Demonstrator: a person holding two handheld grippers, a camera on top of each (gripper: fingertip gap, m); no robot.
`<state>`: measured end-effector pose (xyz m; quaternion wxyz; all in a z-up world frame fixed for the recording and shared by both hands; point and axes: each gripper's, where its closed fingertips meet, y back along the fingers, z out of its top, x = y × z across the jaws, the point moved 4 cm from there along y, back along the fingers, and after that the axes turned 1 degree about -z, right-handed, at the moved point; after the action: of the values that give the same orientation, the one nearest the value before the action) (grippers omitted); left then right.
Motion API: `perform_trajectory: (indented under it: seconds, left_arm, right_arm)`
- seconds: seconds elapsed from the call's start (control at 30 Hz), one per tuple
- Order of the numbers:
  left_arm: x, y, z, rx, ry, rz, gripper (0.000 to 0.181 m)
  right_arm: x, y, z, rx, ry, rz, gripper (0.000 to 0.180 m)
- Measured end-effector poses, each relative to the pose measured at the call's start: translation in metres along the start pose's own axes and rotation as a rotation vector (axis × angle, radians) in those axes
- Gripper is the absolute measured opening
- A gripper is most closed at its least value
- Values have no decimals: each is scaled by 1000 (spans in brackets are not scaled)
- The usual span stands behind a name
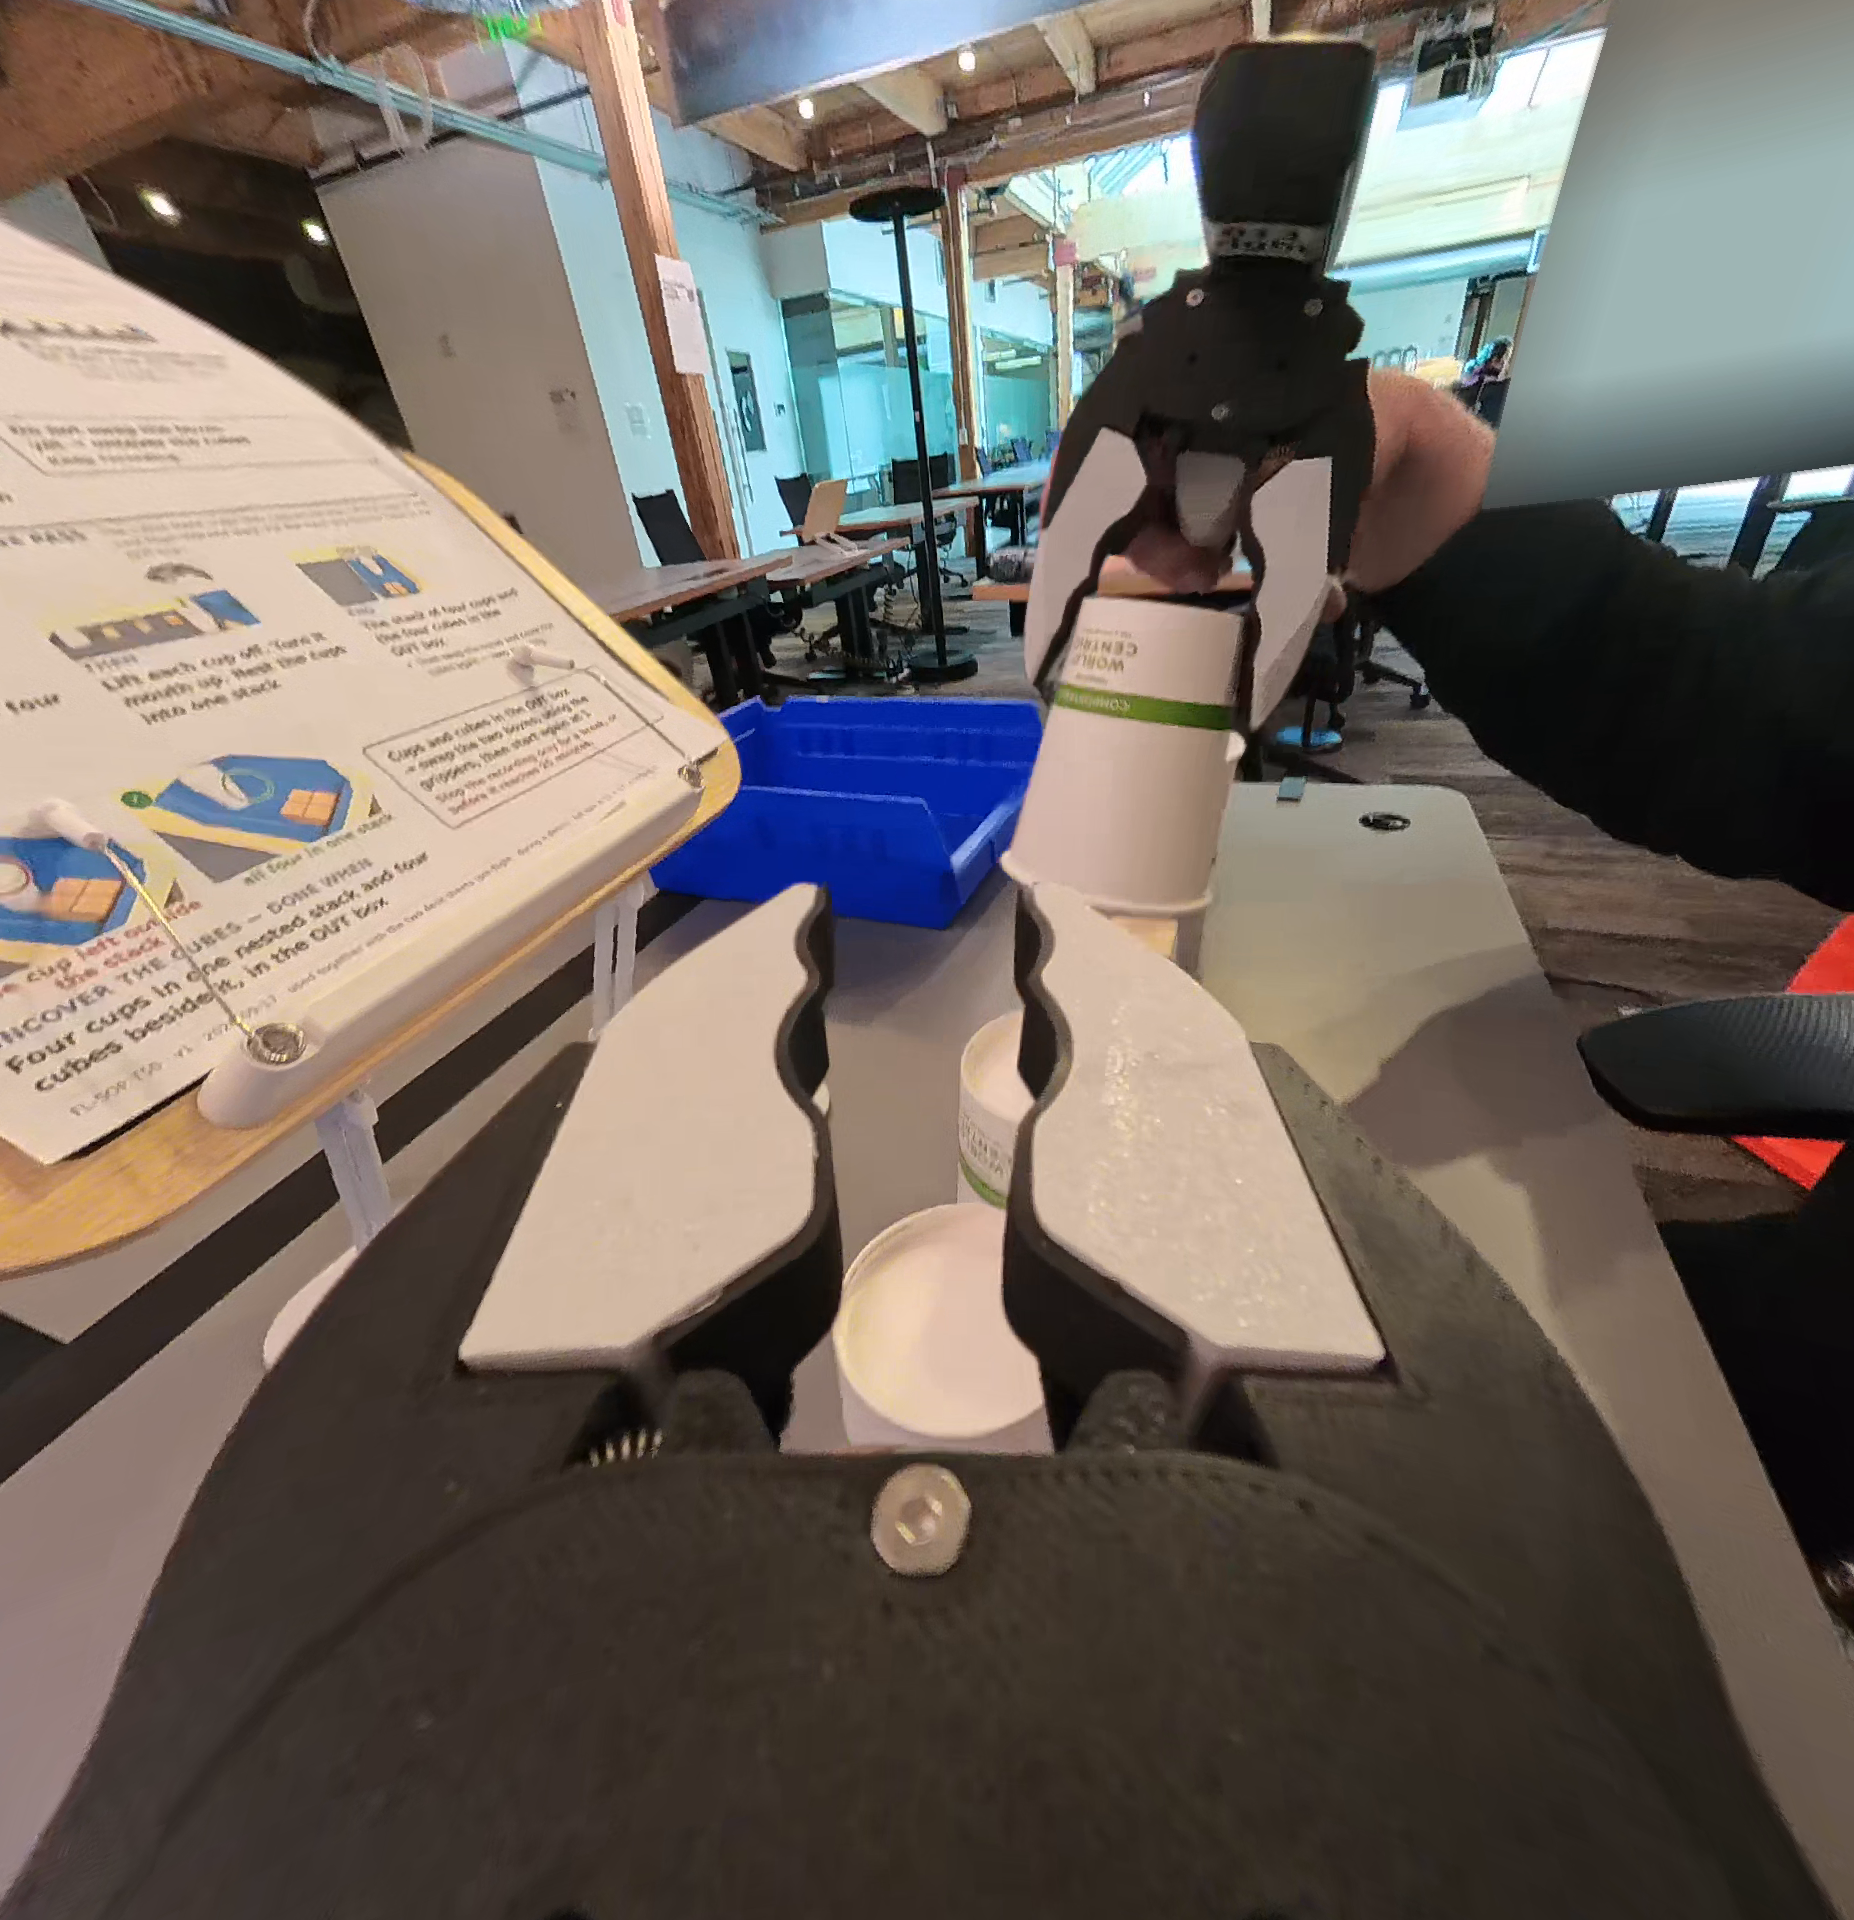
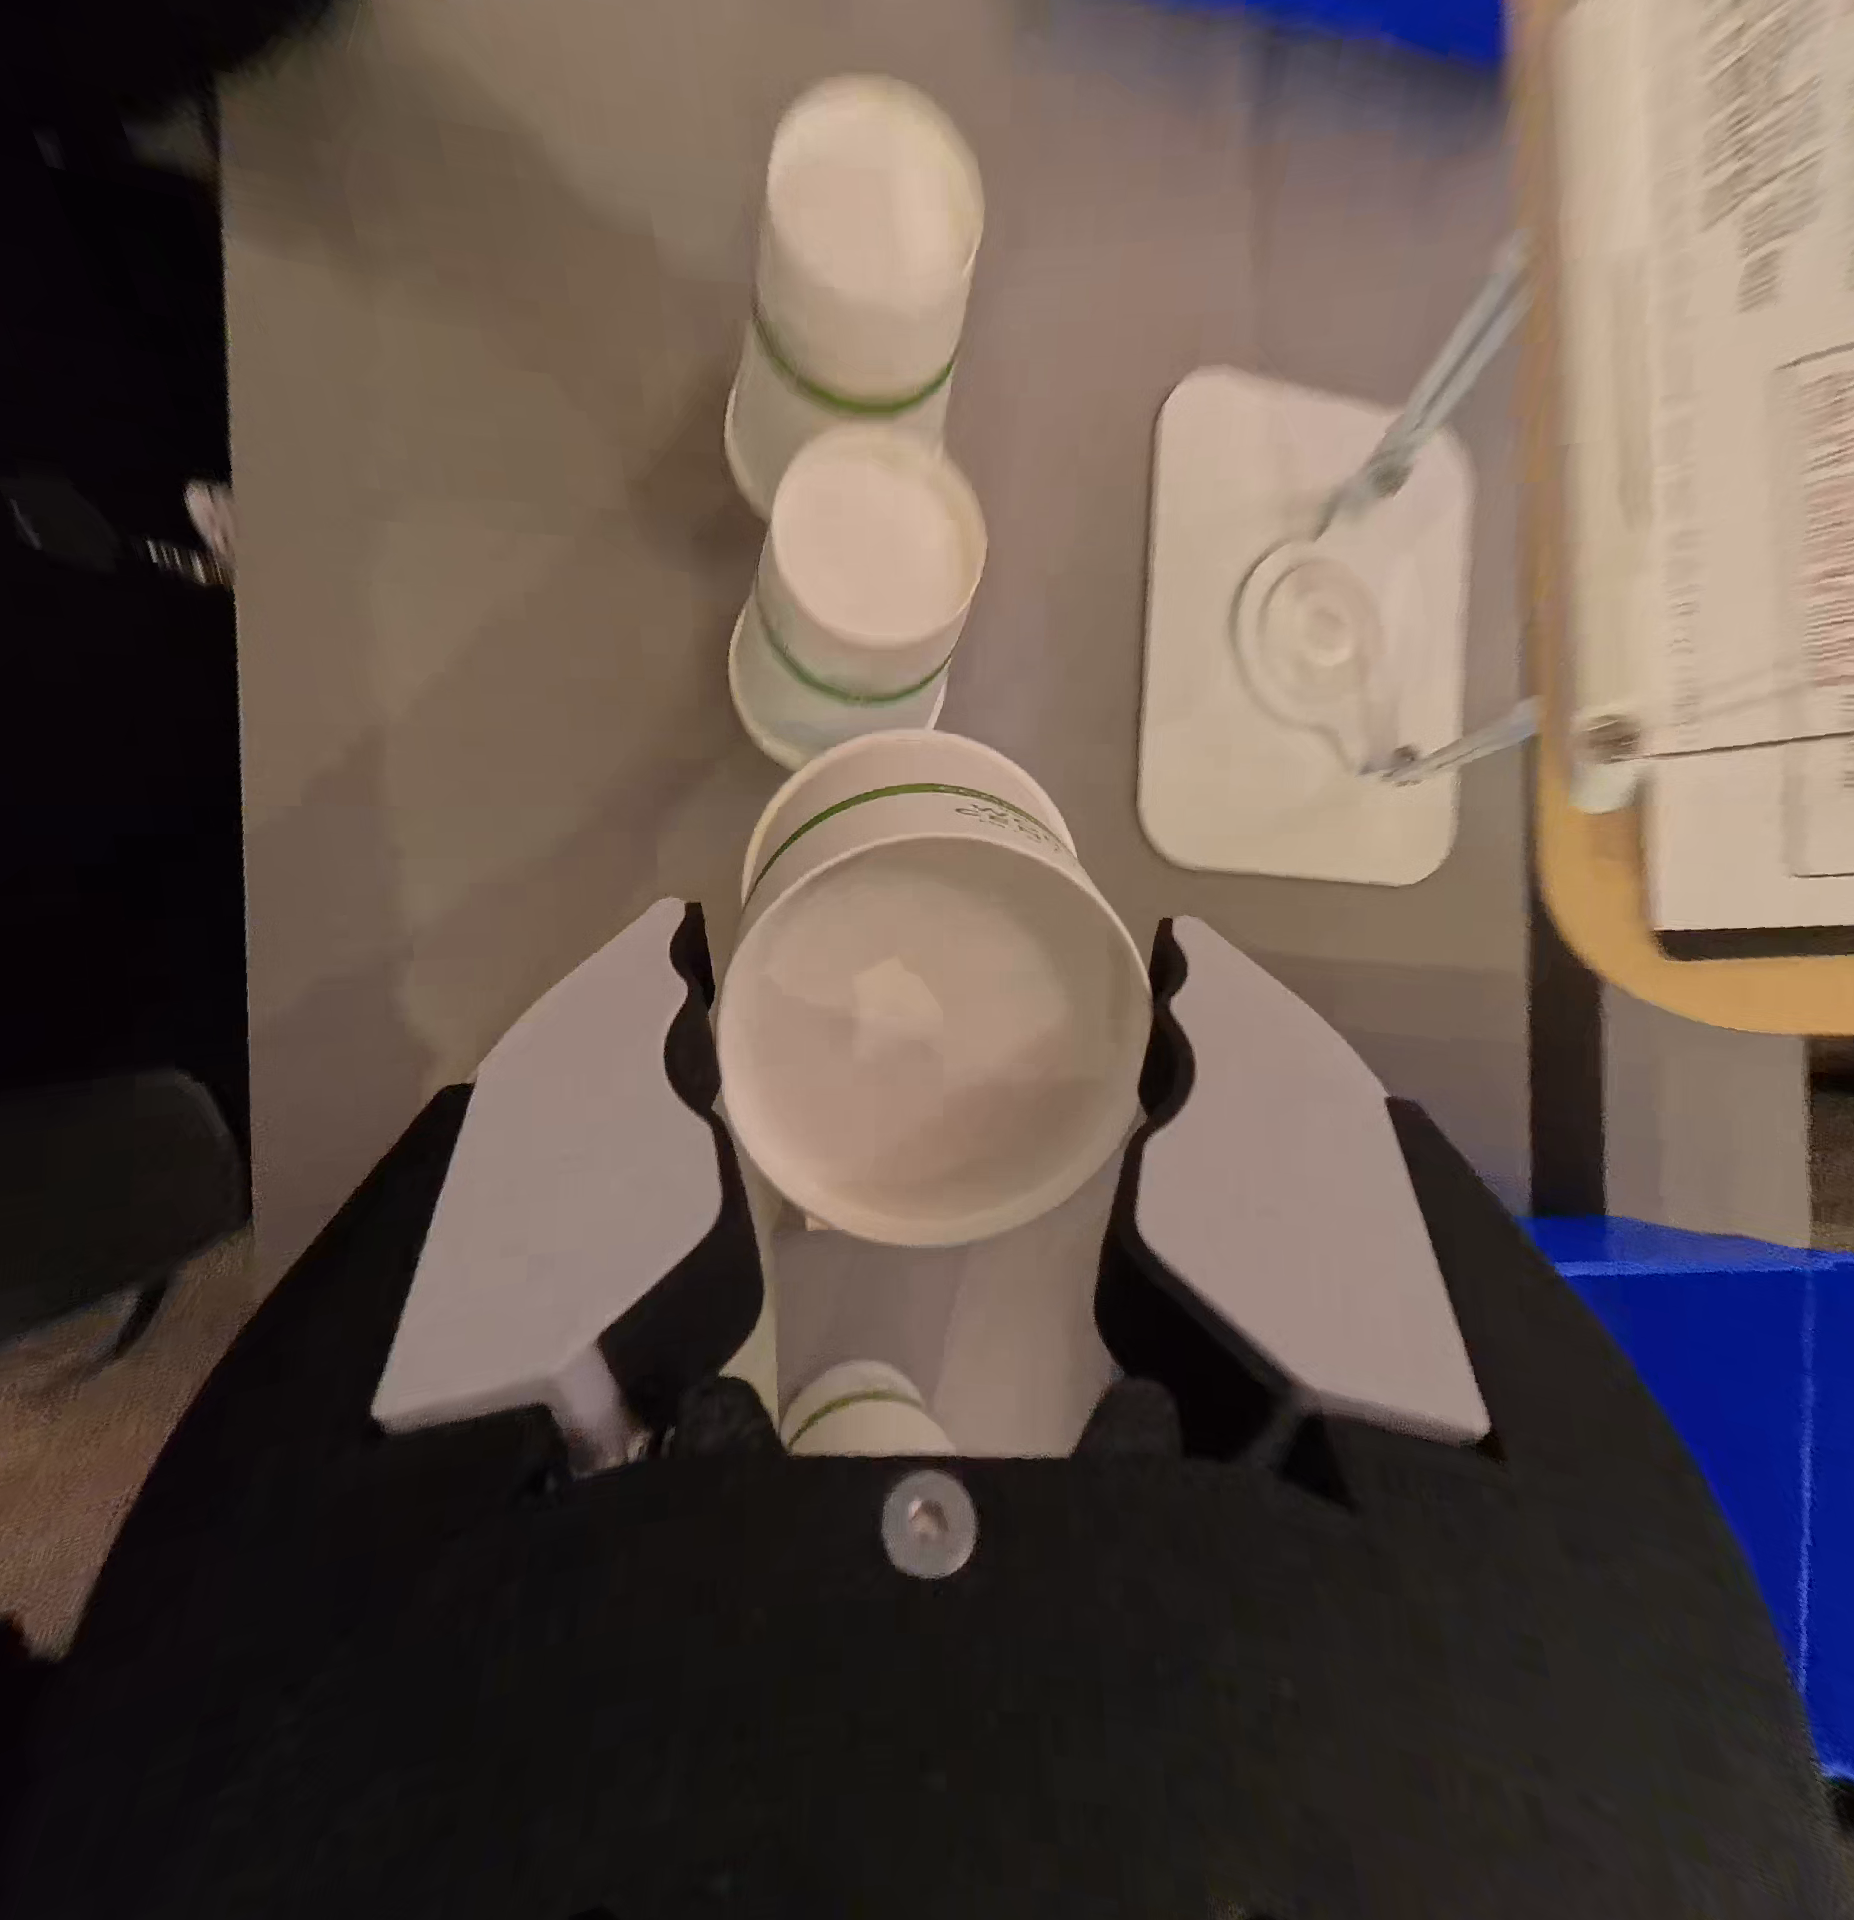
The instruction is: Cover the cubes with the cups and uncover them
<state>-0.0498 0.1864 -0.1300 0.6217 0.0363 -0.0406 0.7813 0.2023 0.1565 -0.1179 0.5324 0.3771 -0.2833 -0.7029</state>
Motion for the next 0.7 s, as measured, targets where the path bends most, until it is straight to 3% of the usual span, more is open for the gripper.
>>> perform_trajectory:
  seconds: [0.23,0.33,0.5,0.7]
  left_arm:
    - [-26,-32,17,-131,11,-26,37]
    - [-37,-51,21,-171,24,-48,37]
    - [-52,-83,28,-209,33,-68,37]
    - [-65,-111,34,-232,11,-58,39]
  right_arm:
    - [-16,49,25,-536,-153,-188,81]
    - [-23,61,27,-818,-279,-185,81]
    - [-23,44,26,-1100,-435,-118,80]
    - [-20,26,23,-1285,-532,-99,80]
